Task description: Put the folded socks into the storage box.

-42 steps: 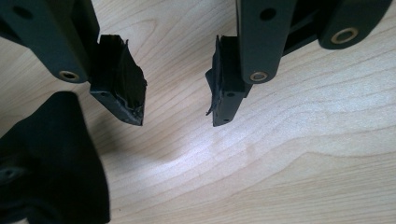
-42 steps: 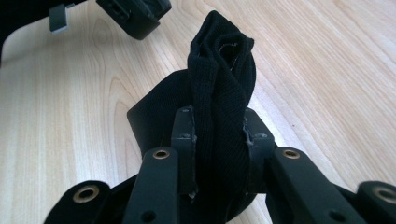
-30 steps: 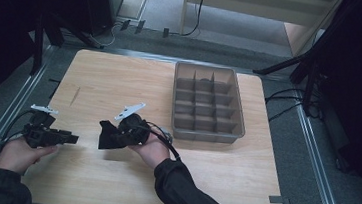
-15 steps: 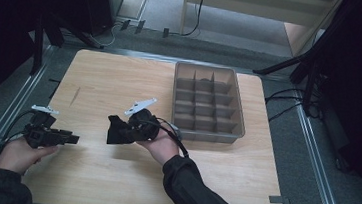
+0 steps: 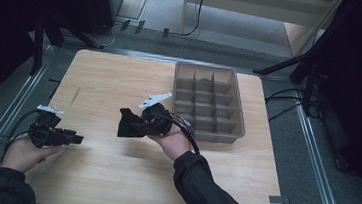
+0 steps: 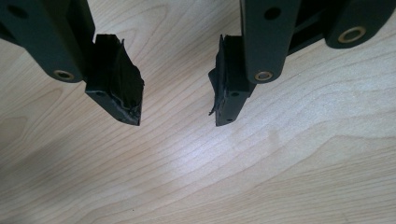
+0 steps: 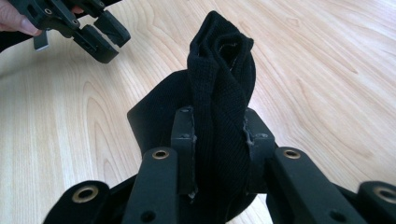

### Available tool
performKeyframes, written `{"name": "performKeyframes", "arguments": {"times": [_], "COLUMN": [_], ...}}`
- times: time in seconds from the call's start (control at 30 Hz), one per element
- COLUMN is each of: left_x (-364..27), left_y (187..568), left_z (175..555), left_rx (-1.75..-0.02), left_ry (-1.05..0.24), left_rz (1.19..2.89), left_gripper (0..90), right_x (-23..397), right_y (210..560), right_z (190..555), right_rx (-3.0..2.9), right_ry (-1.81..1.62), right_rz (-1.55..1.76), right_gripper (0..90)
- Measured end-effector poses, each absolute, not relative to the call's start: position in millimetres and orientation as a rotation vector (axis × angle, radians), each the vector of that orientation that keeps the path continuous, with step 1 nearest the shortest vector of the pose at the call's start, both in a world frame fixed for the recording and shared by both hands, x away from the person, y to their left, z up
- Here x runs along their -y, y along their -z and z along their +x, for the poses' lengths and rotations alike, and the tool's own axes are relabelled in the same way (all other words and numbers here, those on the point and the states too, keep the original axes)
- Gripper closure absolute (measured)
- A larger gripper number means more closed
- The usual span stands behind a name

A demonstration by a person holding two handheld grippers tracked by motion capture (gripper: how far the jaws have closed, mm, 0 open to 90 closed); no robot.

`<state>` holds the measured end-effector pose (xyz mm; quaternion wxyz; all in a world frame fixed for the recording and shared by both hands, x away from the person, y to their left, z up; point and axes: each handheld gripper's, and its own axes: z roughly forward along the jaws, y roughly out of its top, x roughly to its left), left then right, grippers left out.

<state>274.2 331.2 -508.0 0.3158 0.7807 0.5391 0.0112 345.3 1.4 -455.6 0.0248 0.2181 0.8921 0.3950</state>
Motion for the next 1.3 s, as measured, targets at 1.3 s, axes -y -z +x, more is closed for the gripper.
{"name": "performKeyframes", "arguments": {"times": [1.3], "left_x": [-309.5], "left_y": [506.0], "left_z": [293.2], "left_rx": [-1.343], "left_ry": [-0.011], "left_rz": [2.097], "left_gripper": [50.4], "right_x": [110.5], "right_y": [418.3], "right_z": [369.6], "right_rx": [-2.534], "right_ry": [-1.116], "right_rz": [0.816], "right_gripper": [71.0]}}
